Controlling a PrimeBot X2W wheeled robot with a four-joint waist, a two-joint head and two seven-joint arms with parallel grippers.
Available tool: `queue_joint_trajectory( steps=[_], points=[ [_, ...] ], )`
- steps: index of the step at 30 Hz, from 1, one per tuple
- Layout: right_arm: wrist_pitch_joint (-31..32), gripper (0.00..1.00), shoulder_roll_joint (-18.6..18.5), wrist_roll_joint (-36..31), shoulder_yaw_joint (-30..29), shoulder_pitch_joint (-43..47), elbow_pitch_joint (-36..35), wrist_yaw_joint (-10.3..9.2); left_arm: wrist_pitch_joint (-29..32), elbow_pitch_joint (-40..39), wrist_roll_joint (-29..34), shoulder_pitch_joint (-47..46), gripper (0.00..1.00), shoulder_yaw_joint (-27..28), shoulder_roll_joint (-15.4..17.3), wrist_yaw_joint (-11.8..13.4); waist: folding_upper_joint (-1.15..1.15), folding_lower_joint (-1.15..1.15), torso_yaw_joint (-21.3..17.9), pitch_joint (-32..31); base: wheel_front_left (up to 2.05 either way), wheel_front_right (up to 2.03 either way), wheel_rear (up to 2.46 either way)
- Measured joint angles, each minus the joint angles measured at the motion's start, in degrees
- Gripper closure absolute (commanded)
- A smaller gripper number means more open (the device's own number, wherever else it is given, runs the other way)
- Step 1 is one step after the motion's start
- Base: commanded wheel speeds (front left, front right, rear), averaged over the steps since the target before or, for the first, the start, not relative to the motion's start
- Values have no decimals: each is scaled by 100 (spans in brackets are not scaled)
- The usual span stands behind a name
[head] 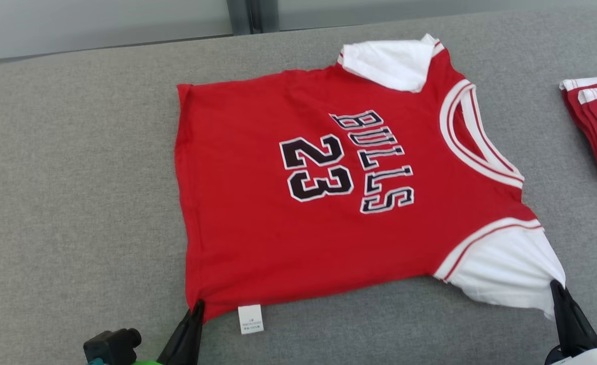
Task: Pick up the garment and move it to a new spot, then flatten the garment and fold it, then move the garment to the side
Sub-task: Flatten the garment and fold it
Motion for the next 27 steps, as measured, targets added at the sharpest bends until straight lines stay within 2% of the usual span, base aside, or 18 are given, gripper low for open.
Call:
queue_joint_trajectory(
  steps=[3, 8, 15, 19, 20, 21, 22, 27],
  points=[
    [198, 100, 48, -52, -92, 46, 156, -5, 296, -398, 24, 51, 100, -90, 100, 172, 0, 0, 87, -126, 0, 0, 0],
    [759, 100, 8, -314, -97, -840, 403, -5, 813, -766, -2, -363, 100, -118, 162, 324, 0, 0, 247, -115, 0, 0, 0],
    [1673, 100, -461, -888, -176, -2061, 684, -5, 1604, -870, -47, -1426, 100, -102, 301, 370, 0, 0, 386, 30, 0, 0, 0],
    [2120, 100, -528, -1069, -283, -2586, 854, -5, 2058, -569, -146, -1975, 100, -213, 252, 314, 0, 0, 485, 137, 0, 0, 0],
    [2191, 72, -542, -1132, -297, -2697, 887, -5, 2121, -461, -145, -2080, 98, -241, 234, 310, 0, 0, 505, 164, 0, 0, 0],
    [2243, 0, -548, -1154, -272, -2836, 909, -5, 2223, -332, -163, -2206, 55, -267, 213, 278, 0, 0, 524, 199, 0, 0, 0],
    [2290, 0, -528, -1177, -269, -2989, 961, -5, 2316, -194, -249, -2306, 0, -272, 159, 250, 0, 0, 539, 234, 0, 0, 0],
    [2117, 0, -581, -1361, -188, -3413, 972, -5, 2310, 269, -112, -2639, 0, -296, 172, 222, 0, 0, 549, 386, 0, 0, 0]
  ],
)
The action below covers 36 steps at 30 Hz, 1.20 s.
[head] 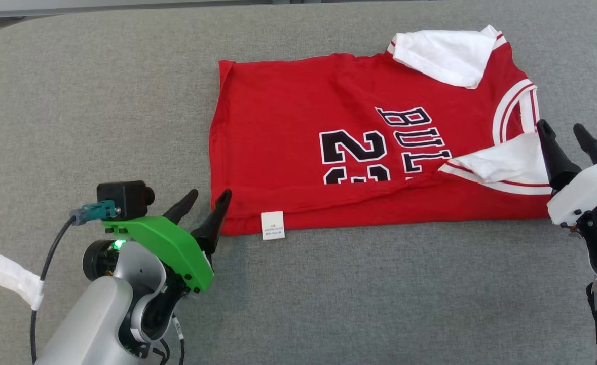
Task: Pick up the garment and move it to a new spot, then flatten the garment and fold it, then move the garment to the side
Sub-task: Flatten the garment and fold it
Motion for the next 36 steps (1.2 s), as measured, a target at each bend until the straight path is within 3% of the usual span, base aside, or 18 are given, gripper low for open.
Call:
queue_joint_trajectory(
  steps=[3, 11, 16, 26, 32, 36],
  points=[
    [-121, 0, -82, -2, 77, 83, -244, 0, -212, -13, -54, 20, 0, 164, 2, 3, 0, 0, -42, 25, 0, 0, 0],
    [16, 0, -516, -180, 188, 1252, -998, 0, -172, -412, -231, 1095, 0, 213, 523, -23, 0, 0, -227, 172, 0, 0, 0],
    [113, 0, -771, -578, -47, 1398, -906, 0, -189, -353, -355, 1101, 0, 299, 478, -14, 0, 0, -270, 377, 0, 0, 0],
    [185, 0, -714, -646, -116, 1324, -544, 1, -219, -181, -315, 839, 0, 168, 360, -165, 0, 0, -225, 443, 0, 0, 0],
    [213, 0, -757, -660, -135, 1343, -482, 1, 124, -728, -368, 1099, 0, -53, 555, -267, 0, 0, -272, 294, 0, 0, 0],
    [261, 0, -760, -666, -149, 1375, -494, 1, 194, -1132, -408, 1227, 0, 25, 700, -170, 0, 0, -300, 199, 0, 0, 0]
  ],
)
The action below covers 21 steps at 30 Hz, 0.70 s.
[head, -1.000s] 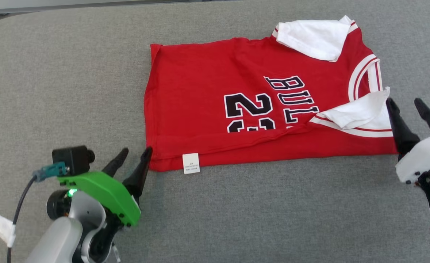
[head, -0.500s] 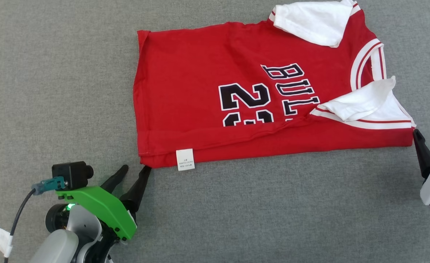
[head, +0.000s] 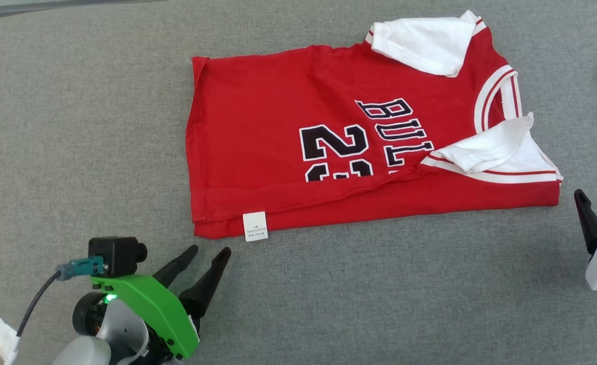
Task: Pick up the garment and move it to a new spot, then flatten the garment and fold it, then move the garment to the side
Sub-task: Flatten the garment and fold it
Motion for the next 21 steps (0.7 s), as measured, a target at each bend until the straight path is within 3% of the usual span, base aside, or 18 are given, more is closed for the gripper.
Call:
queue_joint_trajectory(
  steps=[10, 20, 21],
  points=[
    [122, 0, 54, -71, 73, -59, -37, 0, 73, 167, 21, -267, 0, 64, -53, 180, 0, 0, -37, 152, 0, 0, 0],
    [151, 0, 174, -159, 259, -232, 159, 0, 79, 389, 51, -586, 0, 30, -137, 114, 0, 0, -61, 421, 0, 0, 0],
    [148, 0, 199, -156, 286, -287, 197, 0, 79, 412, 51, -602, 26, 25, -153, 94, 0, 0, -60, 442, 0, 0, 0]
  ],
)
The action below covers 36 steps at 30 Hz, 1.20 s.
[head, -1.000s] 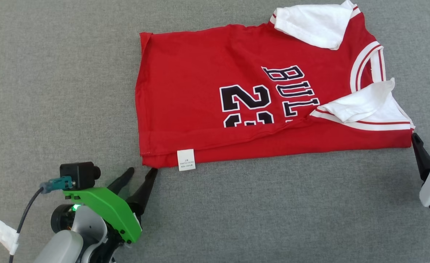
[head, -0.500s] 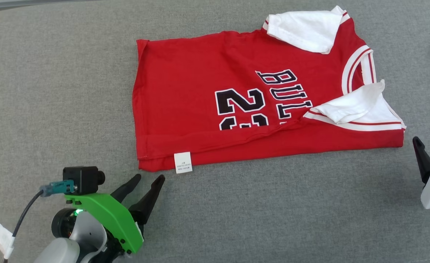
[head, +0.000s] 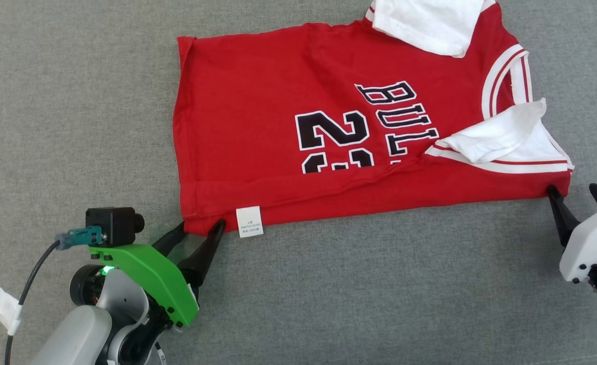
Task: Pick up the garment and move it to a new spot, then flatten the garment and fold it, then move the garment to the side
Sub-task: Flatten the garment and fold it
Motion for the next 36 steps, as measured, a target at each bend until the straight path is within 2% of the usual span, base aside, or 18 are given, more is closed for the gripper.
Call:
queue_joint_trajectory(
  steps=[2, 3, 4, 5, 7, 8, 9, 14, 19, 23, 27, 29, 31, 34, 35, 36],
  points=[
    [-4, 0, 22, 42, 91, -101, 60, 0, -2, 40, 0, -30, 54, -10, -12, -24, 0, 0, 2, 39, 0, 0, 0],
    [-4, 0, 38, 49, 125, -154, 98, 0, -16, 65, -2, -53, 63, -8, -26, -30, 0, 0, 5, 59, 0, 0, 0],
    [-4, 0, 45, 67, 143, -190, 131, 0, -42, 85, -4, -69, 84, -9, -41, -44, 0, 0, 9, 73, 0, 0, 0],
    [3, 0, 45, 118, 170, -233, 166, 0, -44, 116, -9, -87, 100, -14, -51, -71, 0, 0, 18, 85, 0, 0, 0],
    [4, 0, 42, 192, 220, -281, 223, -1, -45, 185, -19, -118, 100, -24, -65, -104, 0, 0, 38, 98, 0, 0, 0],
    [4, 78, 44, 238, 231, -311, 260, -1, -44, 226, -40, -123, 100, -34, -75, -133, 0, 0, 48, 100, 0, 0, 0],
    [4, 100, 44, 327, 246, -353, 311, -1, -42, 257, -54, -129, 100, -51, -81, -177, 0, 0, 55, 95, 0, 0, 0],
    [123, 100, -2, 975, 209, -386, 448, 1, 60, 254, -255, -87, 100, -60, -45, -326, 0, 0, 68, -49, 0, 0, 0],
    [688, 100, -400, 1633, -127, -311, 96, 5, 350, -424, -701, 214, 100, 159, 313, -409, 0, 0, 81, -308, 0, 0, 0],
    [1682, 100, -716, 2224, -324, 140, -414, 5, 692, -1226, -1025, 634, 100, 241, 664, -314, 0, 0, 103, -527, 0, 0, 0],
    [2593, 100, -959, 2682, -525, 749, -884, 4, 960, -1662, -1371, 1174, 100, 190, 818, -193, 0, 0, 147, -636, 0, 0, 0],
    [2924, 100, -959, 2887, -633, 1020, -1051, 3, 1014, -1710, -1494, 1438, 100, 168, 856, -147, 0, 0, 165, -648, 0, 0, 0],
    [3147, 100, -959, 2983, -724, 1209, -1201, 3, 1040, -1735, -1629, 1668, 100, 127, 882, -145, 0, 0, 162, -632, 0, 0, 0],
    [3109, 100, -938, 2822, -753, 1377, -1218, 3, 871, -1462, -1611, 1869, 100, 96, 831, -109, 0, 0, 135, -582, 0, 0, 0],
    [3039, 66, -934, 2747, -713, 1397, -1203, 3, 792, -1360, -1605, 1870, 64, 110, 764, -73, 0, 0, 134, -576, 0, 0, 0],
    [2966, 0, -936, 2694, -649, 1406, -1184, 3, 688, -1241, -1486, 1860, 0, 104, 714, -70, 0, 0, 128, -570, 0, 0, 0]
  ],
)
